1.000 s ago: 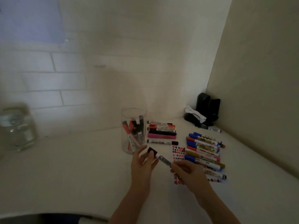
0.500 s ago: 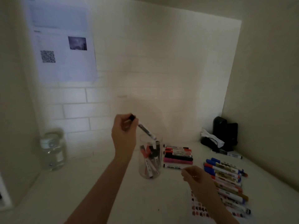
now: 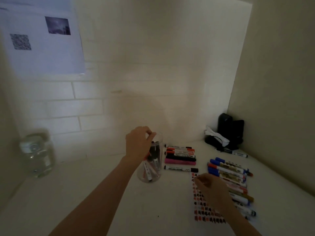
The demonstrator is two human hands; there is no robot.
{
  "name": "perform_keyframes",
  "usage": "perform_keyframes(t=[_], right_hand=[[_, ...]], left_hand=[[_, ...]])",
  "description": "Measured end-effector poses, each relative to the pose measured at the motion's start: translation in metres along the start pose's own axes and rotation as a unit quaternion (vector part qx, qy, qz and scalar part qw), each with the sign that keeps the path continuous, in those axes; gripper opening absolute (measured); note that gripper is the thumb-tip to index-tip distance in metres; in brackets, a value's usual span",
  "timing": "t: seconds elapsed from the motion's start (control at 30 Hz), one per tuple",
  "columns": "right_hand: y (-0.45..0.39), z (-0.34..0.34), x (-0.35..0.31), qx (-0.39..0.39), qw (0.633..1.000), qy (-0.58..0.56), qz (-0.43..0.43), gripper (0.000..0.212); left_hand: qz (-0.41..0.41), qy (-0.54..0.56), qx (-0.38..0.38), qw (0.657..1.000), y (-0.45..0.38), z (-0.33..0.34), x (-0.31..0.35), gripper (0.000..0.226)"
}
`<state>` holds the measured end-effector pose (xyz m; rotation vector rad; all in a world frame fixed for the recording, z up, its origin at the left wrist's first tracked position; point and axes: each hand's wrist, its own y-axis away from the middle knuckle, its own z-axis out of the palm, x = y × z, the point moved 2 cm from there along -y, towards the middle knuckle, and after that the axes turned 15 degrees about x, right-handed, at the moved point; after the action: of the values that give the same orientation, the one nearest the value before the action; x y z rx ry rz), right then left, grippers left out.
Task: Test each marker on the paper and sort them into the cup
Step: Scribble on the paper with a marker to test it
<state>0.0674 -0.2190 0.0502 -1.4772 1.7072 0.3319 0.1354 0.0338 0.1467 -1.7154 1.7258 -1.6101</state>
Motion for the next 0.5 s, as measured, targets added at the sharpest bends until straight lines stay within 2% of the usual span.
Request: perform_keyframes(t=[0.07, 0.1, 0.13, 0.17, 0.23, 0.3, 0.4, 0.5], right_hand=[[-0.014, 0.001, 0.004, 0.014, 0.999, 0.032, -0.028, 0.011], [-0.022, 0.005, 0.007, 0.017, 0.998, 0.05, -0.042, 0.015], [-0.029, 0.01, 0.009, 0.013, 0.996, 0.068, -0.053, 0.019], [-0.035, 0.016, 0.01, 0.007, 0.994, 0.086, -0.068, 0.023], [-0.044, 0.029, 0.011, -0.016, 0.986, 0.127, -0.103, 0.032], [-0.05, 0.042, 0.01, -0.043, 0.977, 0.152, -0.141, 0.039], [-0.061, 0.057, 0.01, -0.059, 0.956, 0.219, -0.188, 0.044], [-0.067, 0.07, 0.009, -0.046, 0.938, 0.273, -0.207, 0.048]], left_hand=[[0.079, 0.027, 0.079, 0.993, 0.013, -0.004, 0.015, 0.014], [0.109, 0.054, 0.079, 0.989, 0.027, -0.001, 0.024, 0.014], [0.125, 0.082, 0.048, 0.988, 0.046, 0.005, 0.031, 0.015], [0.113, 0.109, -0.002, 0.988, 0.07, 0.015, 0.035, 0.016], [0.039, 0.15, -0.098, 0.983, 0.122, 0.037, 0.03, 0.018], [-0.057, 0.168, -0.148, 0.973, 0.161, 0.057, 0.014, 0.017], [-0.149, 0.164, -0.154, 0.963, 0.181, 0.067, 0.0, 0.024], [-0.143, 0.145, -0.143, 0.968, 0.181, 0.07, -0.002, 0.026]])
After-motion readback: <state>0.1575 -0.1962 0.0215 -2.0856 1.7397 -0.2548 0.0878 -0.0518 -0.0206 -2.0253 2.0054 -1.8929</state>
